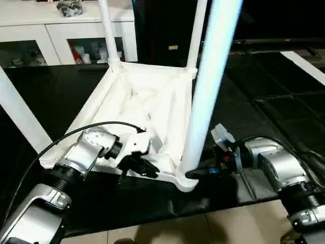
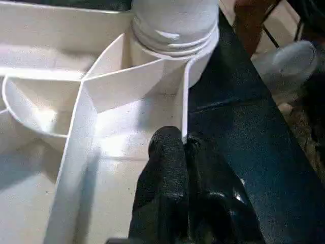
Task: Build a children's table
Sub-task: Rotate leg to tighten
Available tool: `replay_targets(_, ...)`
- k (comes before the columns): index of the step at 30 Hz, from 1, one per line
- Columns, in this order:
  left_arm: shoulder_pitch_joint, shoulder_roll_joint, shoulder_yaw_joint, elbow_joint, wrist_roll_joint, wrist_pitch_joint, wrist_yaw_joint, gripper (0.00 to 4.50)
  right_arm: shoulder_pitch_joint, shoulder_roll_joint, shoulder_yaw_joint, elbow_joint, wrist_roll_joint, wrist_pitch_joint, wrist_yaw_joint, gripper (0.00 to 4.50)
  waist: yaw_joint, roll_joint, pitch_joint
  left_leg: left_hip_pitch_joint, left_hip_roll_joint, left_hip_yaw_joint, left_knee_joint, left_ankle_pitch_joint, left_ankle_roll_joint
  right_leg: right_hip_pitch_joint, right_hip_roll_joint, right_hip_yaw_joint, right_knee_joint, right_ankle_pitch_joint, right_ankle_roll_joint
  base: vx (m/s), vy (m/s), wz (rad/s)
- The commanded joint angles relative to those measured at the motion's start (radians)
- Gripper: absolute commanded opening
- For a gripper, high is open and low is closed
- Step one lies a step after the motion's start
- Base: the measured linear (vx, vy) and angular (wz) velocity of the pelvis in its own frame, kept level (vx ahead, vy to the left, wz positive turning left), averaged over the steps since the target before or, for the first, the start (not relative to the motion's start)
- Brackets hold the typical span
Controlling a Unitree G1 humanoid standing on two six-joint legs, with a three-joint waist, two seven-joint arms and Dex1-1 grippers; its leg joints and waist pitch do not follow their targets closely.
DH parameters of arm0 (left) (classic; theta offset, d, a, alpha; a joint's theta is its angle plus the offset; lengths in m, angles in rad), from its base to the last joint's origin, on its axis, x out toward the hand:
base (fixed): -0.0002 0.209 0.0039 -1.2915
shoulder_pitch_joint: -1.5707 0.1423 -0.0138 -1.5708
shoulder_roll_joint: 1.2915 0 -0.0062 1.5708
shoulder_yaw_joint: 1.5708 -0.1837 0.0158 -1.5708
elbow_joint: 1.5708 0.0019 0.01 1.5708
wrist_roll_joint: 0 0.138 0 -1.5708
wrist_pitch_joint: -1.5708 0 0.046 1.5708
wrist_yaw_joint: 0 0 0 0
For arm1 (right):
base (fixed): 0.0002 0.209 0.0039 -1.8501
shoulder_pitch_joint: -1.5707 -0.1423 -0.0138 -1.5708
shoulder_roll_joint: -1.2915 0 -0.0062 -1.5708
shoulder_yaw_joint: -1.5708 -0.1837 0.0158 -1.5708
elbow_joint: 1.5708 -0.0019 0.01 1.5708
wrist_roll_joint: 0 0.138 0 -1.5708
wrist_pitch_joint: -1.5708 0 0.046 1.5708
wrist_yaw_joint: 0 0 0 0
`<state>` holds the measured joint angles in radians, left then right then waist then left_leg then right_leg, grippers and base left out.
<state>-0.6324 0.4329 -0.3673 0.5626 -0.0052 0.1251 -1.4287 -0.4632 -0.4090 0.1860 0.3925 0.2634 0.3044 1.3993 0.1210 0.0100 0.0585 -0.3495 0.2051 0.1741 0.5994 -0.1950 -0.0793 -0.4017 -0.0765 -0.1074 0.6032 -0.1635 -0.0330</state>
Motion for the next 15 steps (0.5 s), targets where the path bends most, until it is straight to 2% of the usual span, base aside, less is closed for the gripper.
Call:
replay_targets(1,-0.022,-0.056,0.048,-0.041,-0.043,0.072,0.111,0.00,0.008,0.057,0.004,-0.017,-0.015,0.027,-0.135,2.06,-0.008,-0.002,-0.069,0.007,0.027,-0.007,-0.069,-0.192,0.019,0.052,-0.076,0.054,-0.087,-0.396,-0.151,0.000,0.000,0.00)
replay_targets(3,-0.021,-0.089,0.080,-0.056,-0.055,0.134,0.191,0.00,0.004,0.112,-0.023,-0.002,-0.033,0.025,-0.265,2.01,-0.018,-0.003,-0.067,0.005,0.023,-0.009,-0.069,-0.202,0.008,0.052,-0.075,0.049,-0.093,-0.460,-0.120,0.000,0.000,0.00)
replay_targets(4,-0.021,-0.091,0.082,-0.056,-0.055,0.137,0.196,0.00,0.003,0.116,-0.025,-0.001,-0.034,0.026,-0.272,2.00,-0.029,-0.007,-0.067,-0.007,0.018,-0.013,-0.070,-0.197,0.008,0.062,-0.076,0.044,-0.097,-0.486,-0.099,0.000,0.000,0.00)
replay_targets(5,-0.020,-0.101,0.090,-0.061,-0.057,0.154,0.220,0.00,0.001,0.133,-0.033,0.003,-0.039,0.028,-0.310,2.00,-0.033,-0.005,-0.067,-0.010,0.017,-0.014,-0.071,-0.190,0.007,0.064,-0.075,0.042,-0.098,-0.494,-0.087,0.000,0.000,0.00)
replay_targets(6,-0.016,-0.136,0.112,-0.081,-0.061,0.195,0.282,0.00,-0.011,0.194,-0.064,0.018,-0.040,0.024,-0.418,1.99,-0.043,-0.006,-0.068,-0.015,0.016,-0.015,-0.070,-0.180,0.009,0.066,-0.075,0.042,-0.099,-0.491,-0.076,0.000,0.000,0.00)
replay_targets(8,-0.013,-0.153,0.121,-0.092,-0.064,0.215,0.306,0.00,-0.016,0.220,-0.074,0.020,-0.040,0.035,-0.461,1.98,-0.054,-0.006,-0.073,-0.012,0.016,-0.015,-0.068,-0.164,0.013,0.064,-0.076,0.041,-0.098,-0.455,-0.087,0.000,0.000,0.00)
replay_targets(10,-0.017,-0.200,0.139,-0.102,-0.056,0.257,0.391,0.00,-0.034,0.284,-0.086,0.041,-0.066,0.031,-0.585,1.97,-0.064,-0.006,-0.074,-0.008,0.015,-0.010,-0.065,-0.145,0.027,0.057,-0.070,0.044,-0.093,-0.391,-0.116,0.000,0.000,0.00)
replay_targets(11,-0.020,-0.216,0.144,-0.103,-0.051,0.270,0.422,0.00,-0.039,0.304,-0.089,0.048,-0.074,0.031,-0.625,1.97,-0.064,-0.004,-0.074,-0.007,0.015,-0.010,-0.065,-0.143,0.030,0.057,-0.071,0.044,-0.093,-0.382,-0.125,0.000,0.000,0.00)
replay_targets(13,-0.039,-0.276,0.165,-0.094,-0.047,0.306,0.526,0.00,-0.059,0.354,-0.083,0.075,-0.137,0.035,-0.766,1.96,-0.070,-0.006,-0.075,-0.010,0.016,-0.008,-0.064,-0.113,0.038,0.058,-0.068,0.045,-0.085,-0.325,-0.147,0.000,0.000,0.00)
replay_targets(15,-0.043,-0.289,0.168,-0.092,-0.043,0.309,0.548,0.00,-0.062,0.363,-0.079,0.079,-0.149,0.032,-0.790,1.96,-0.071,-0.005,-0.079,-0.009,0.016,-0.009,-0.064,-0.096,0.042,0.061,-0.067,0.045,-0.081,-0.285,-0.156,0.000,0.000,0.00)
